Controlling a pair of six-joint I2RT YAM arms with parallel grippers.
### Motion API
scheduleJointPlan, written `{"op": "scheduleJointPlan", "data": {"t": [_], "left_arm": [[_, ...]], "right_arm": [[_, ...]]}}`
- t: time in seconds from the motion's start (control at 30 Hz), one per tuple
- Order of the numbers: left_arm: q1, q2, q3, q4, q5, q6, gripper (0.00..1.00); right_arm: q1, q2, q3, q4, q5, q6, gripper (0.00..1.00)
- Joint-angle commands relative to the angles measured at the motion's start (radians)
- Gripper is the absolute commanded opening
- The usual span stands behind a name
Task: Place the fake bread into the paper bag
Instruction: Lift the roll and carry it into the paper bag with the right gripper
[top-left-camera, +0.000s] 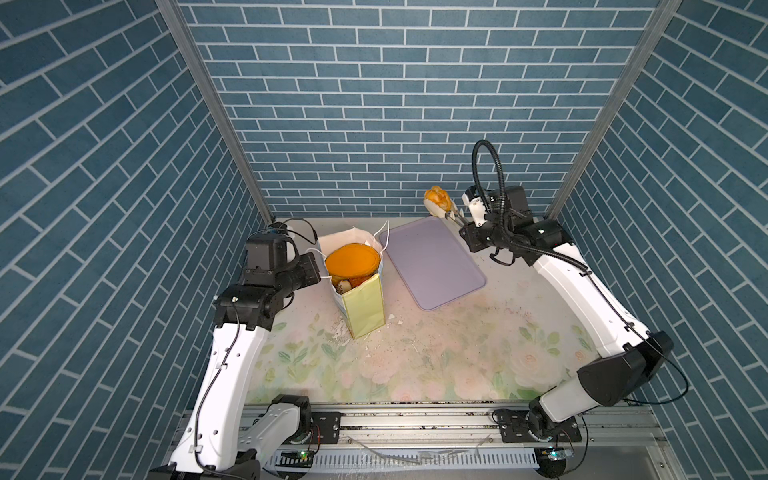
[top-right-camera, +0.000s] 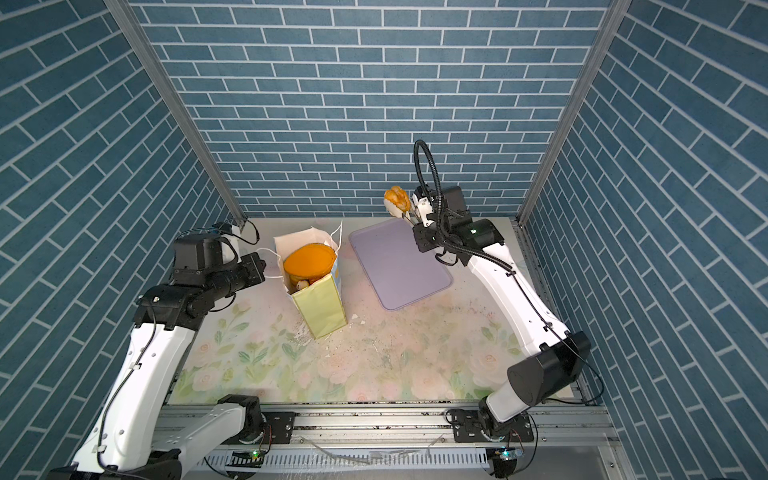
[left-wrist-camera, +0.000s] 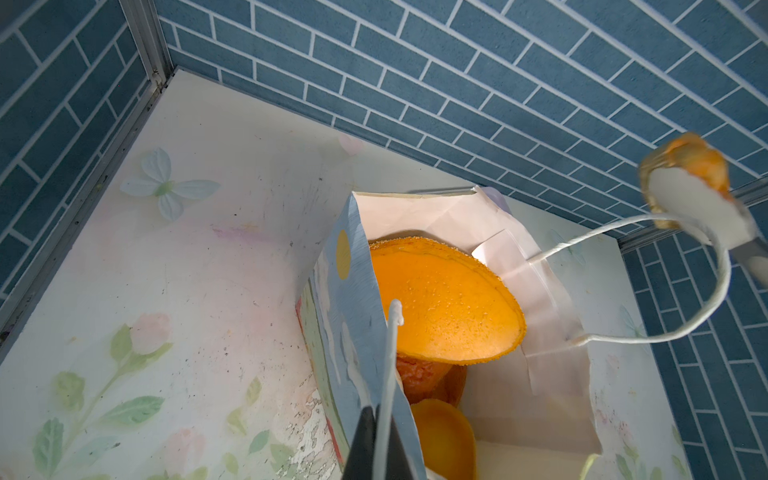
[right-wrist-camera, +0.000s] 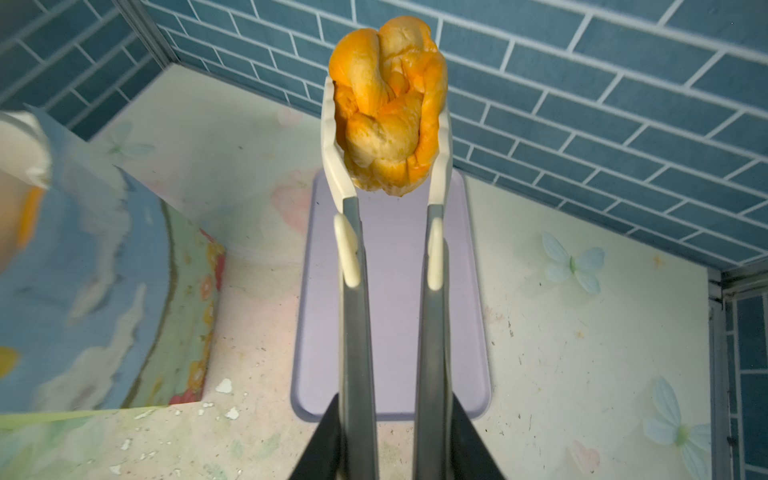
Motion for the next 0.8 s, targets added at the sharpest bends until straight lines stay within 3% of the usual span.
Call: {"op": "scheduleJointPlan", "data": {"t": [0.0,0.27,0.5,0.6,0.77], "left_arm": [[-0.002,0.014,0.023,0.025,0.015,0.016,0.0],[-0.002,0.015,0.019,0.036,0.023,0.015,0.0],[-0.003,0.006,0.019,0.033,0.022,0.013,0.0],[-0.003,0.002,0.017,0.029,0.021,0.013,0.0],[-0.003,-0.006,0.016,0.024,0.02,0.014,0.0]], "right_arm": [[0.049,-0.025,0.117,-0.09,-0.067,-0.071,0.24],[0.274,0.095,0.441,-0.293,-0.065,-0.176,0.23],[0.404,0.182,0.475,-0.36,-0.044,-0.2,0.24],[0.435,0.217,0.472,-0.375,-0.028,-0.214,0.29],[0.448,0.256,0.478,-0.363,-0.028,-0.214,0.45]]}}
